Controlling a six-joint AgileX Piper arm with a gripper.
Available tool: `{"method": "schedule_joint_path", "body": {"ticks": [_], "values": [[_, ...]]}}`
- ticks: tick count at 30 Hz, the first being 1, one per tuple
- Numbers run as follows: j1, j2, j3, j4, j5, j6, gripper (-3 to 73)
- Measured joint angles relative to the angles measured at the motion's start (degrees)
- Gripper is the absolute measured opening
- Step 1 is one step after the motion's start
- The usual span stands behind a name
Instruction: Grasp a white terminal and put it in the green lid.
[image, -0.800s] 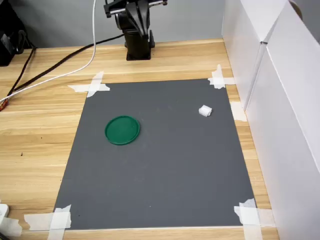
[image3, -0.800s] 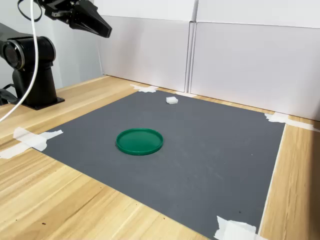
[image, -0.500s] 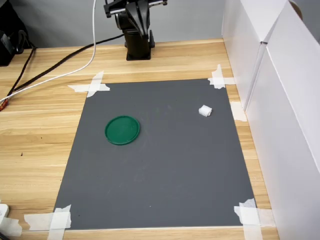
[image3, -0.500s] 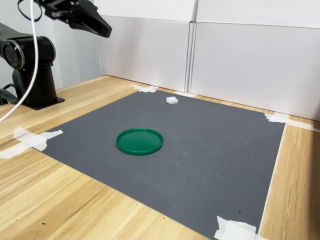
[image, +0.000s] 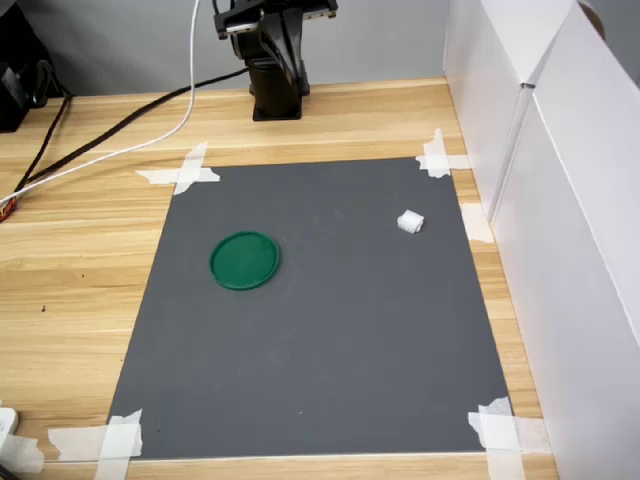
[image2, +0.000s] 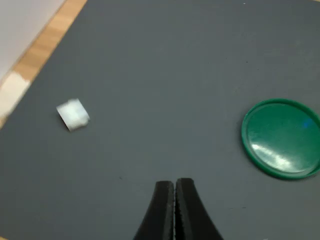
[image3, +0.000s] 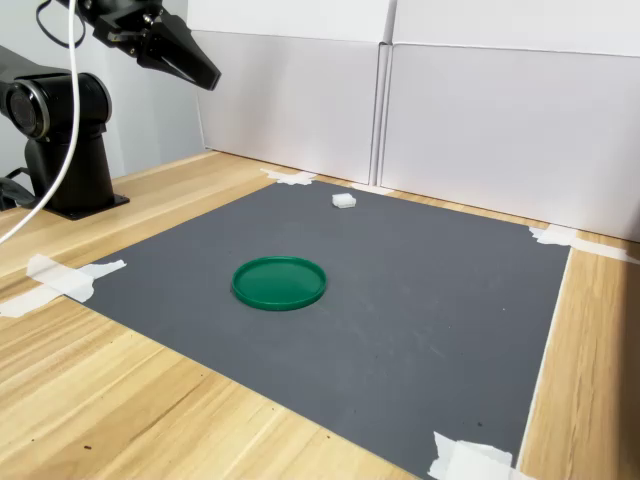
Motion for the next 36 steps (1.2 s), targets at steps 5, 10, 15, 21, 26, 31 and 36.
{"method": "schedule_joint_path", "body": {"ticks": [5, 10, 15, 21, 26, 31, 36], "values": [[0.00, 2.84, -1.47, -0.20, 1.63, -9.19, -1.7], [0.00, 10.29, -5.61, -3.99, 3.02, -11.43, -1.7], [0.00, 19.88, -11.43, -9.12, 3.07, -13.34, -1.7], [5.05, 31.65, -19.10, -14.46, 4.87, -20.71, -1.7], [13.73, 39.76, -24.33, -21.95, 7.74, -19.46, -1.7], [19.74, 45.28, -27.38, -25.22, 7.90, -18.73, -1.7], [23.89, 49.46, -28.85, -25.37, 7.56, -15.69, -1.7]]}}
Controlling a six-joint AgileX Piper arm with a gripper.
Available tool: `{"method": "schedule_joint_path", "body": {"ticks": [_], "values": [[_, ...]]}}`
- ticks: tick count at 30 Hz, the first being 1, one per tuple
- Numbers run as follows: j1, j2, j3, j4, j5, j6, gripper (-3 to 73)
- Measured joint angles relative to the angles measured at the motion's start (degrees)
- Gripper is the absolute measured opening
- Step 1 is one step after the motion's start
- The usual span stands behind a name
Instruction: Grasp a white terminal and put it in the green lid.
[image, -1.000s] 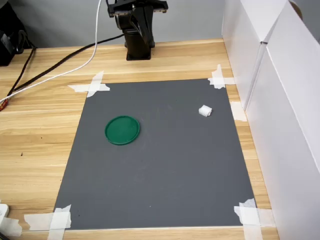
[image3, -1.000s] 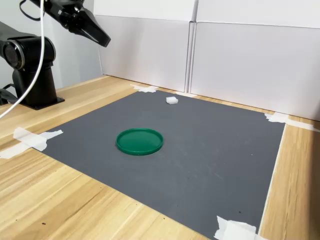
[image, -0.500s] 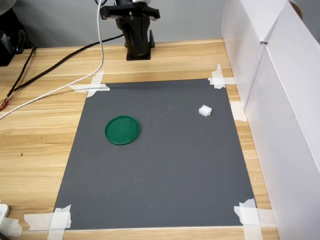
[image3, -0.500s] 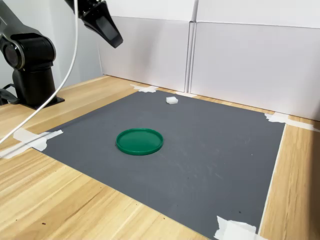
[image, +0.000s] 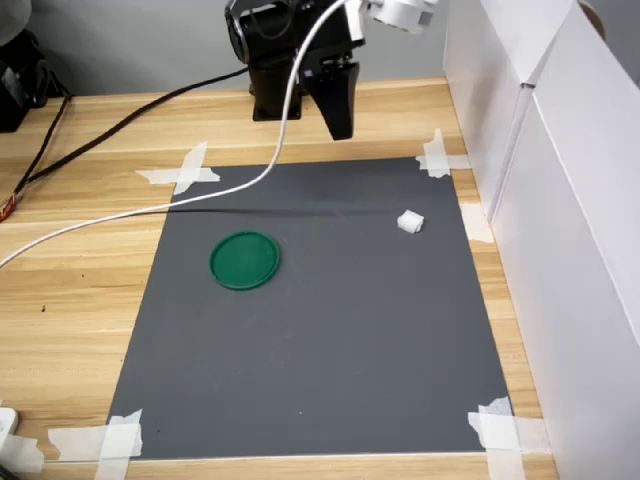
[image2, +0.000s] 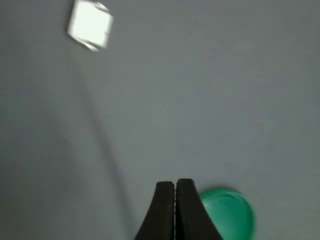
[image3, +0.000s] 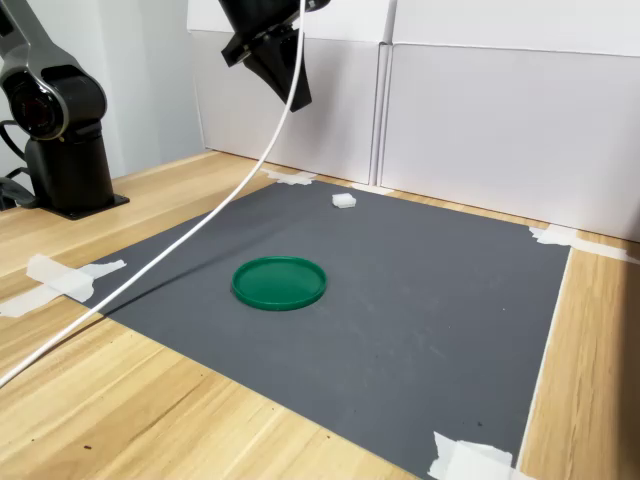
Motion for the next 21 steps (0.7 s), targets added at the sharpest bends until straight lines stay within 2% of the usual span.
{"method": "schedule_joint_path", "body": {"ticks": [5, 10, 14, 21], "values": [[2.55, 4.27, -0.62, 1.61, 0.45, 4.39, -0.8], [2.61, 6.95, -0.68, 5.33, 0.51, 4.46, 6.0], [2.66, 8.50, -1.69, 7.49, 1.59, 4.46, 20.5], [2.66, 11.49, -4.13, 9.23, 0.40, 4.52, 56.7]]}}
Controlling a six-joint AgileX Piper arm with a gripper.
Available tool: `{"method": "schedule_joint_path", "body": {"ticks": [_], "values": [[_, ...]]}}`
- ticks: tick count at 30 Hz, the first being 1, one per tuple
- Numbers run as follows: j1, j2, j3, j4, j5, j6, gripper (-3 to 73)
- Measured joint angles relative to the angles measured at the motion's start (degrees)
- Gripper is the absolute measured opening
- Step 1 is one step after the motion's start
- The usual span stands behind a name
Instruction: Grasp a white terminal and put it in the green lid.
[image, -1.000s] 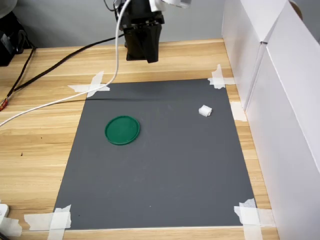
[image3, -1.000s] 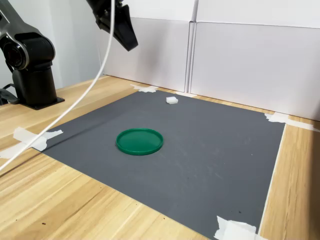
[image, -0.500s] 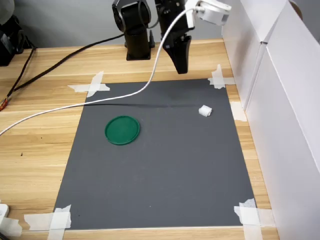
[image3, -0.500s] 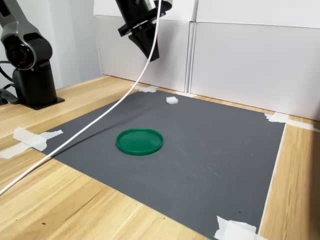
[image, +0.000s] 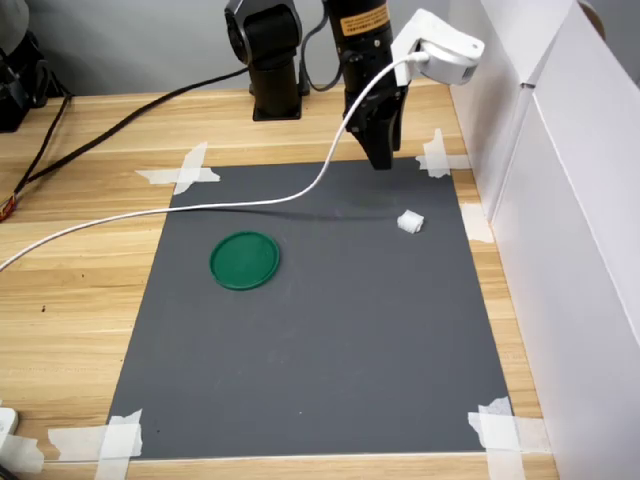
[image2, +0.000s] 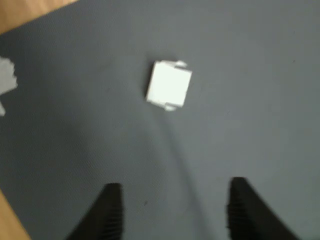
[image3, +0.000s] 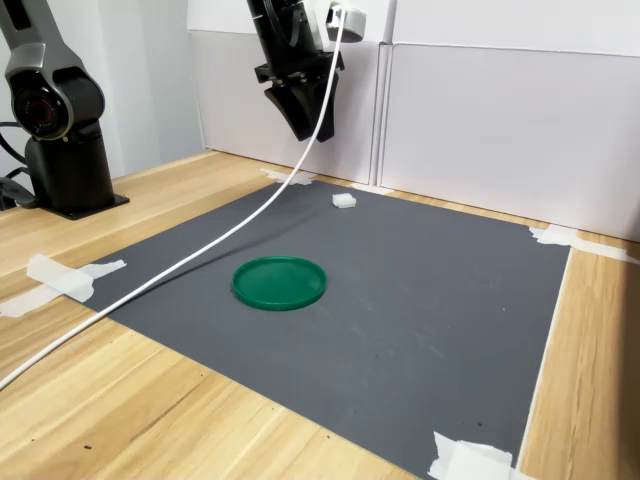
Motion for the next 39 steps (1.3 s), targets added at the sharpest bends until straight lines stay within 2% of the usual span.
{"method": "schedule_joint_path", "body": {"ticks": [3, 6, 11, 17, 29, 39], "values": [[0.00, 0.81, -0.85, 1.75, -1.32, 0.00, 67.4], [0.00, 1.57, -1.28, 4.25, -1.31, 0.29, 70.6], [0.00, 4.55, -1.30, 5.38, 0.41, 2.04, 71.2], [0.00, 7.84, -1.30, 5.48, -2.01, 5.64, 71.2], [0.00, 13.30, -1.30, 4.55, -8.11, 6.04, 71.0], [0.00, 17.48, -1.71, 4.73, -9.48, 6.04, 68.4]]}}
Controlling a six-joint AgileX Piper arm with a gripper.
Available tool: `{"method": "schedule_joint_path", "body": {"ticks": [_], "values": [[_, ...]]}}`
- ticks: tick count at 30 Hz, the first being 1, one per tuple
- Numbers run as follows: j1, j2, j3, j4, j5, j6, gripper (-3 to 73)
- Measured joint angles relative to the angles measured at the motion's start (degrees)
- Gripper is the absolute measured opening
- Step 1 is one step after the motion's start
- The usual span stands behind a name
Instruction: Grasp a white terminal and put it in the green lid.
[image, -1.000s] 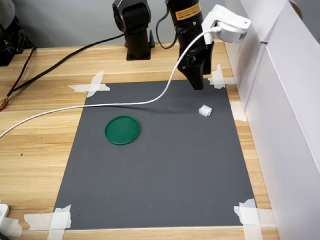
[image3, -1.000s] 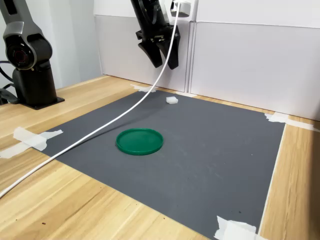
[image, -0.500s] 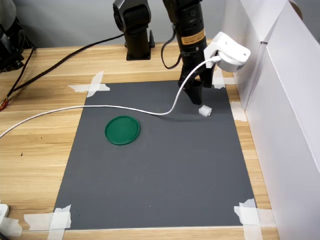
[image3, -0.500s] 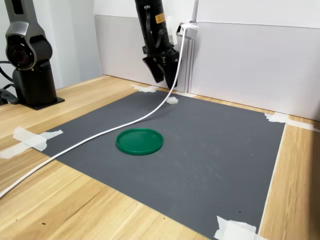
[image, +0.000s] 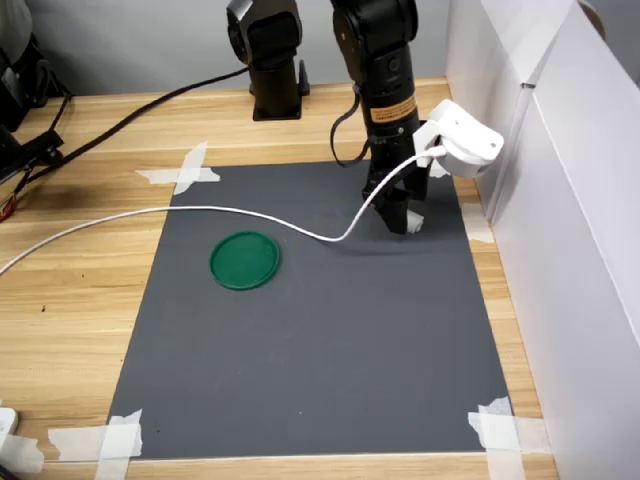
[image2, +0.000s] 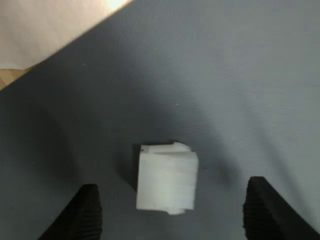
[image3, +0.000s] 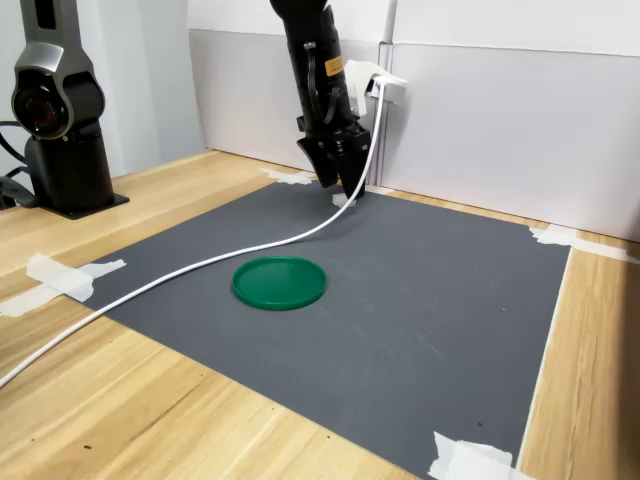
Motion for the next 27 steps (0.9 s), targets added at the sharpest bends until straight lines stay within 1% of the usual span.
{"method": "schedule_joint_path", "body": {"ticks": [6, 10, 15, 17, 19, 21, 25, 26, 27], "values": [[0.00, 0.64, 0.00, 1.17, -0.41, 0.00, 68.3], [0.00, 1.49, 0.00, 1.58, -1.33, 0.00, 66.6], [0.00, 2.34, -0.05, 1.77, -1.39, 0.00, 62.5], [0.00, 2.34, -0.05, 1.81, -1.45, 0.00, 59.8], [0.00, 2.34, -0.05, 1.88, -1.61, 0.00, 55.4], [0.00, 2.35, -0.05, 2.00, -1.67, 0.00, 48.8], [0.00, 2.35, -0.05, 2.00, -1.85, 0.62, 30.4], [0.00, 2.35, -0.05, 2.00, -1.84, 0.84, 27.1], [0.00, 2.35, -0.05, 2.00, -1.84, 1.02, 27.1]]}}
